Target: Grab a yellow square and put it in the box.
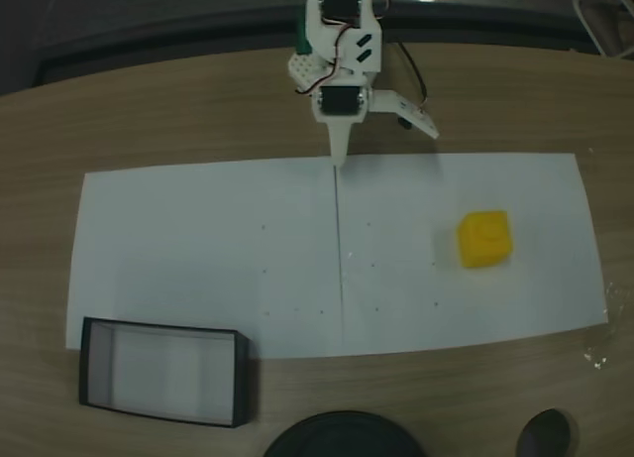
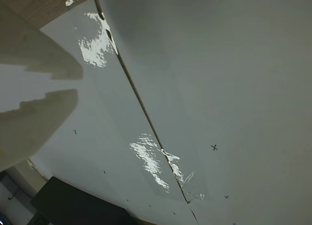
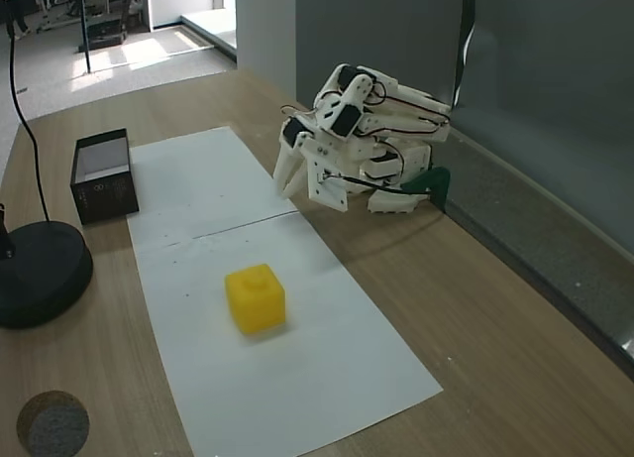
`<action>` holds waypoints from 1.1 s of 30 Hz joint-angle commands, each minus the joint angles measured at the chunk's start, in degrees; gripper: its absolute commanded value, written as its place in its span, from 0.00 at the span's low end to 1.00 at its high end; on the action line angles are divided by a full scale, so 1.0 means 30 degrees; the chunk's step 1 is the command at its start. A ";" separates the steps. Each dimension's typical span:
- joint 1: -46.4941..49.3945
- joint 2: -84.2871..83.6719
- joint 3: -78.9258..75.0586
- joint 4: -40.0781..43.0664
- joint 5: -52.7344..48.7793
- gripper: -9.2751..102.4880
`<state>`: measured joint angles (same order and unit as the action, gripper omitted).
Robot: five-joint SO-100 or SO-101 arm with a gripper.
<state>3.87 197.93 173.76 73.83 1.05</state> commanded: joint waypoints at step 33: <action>-0.0850 0.0088 -0.2373 -0.6152 -0.1230 0.27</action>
<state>2.02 197.75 172.00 56.95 -2.37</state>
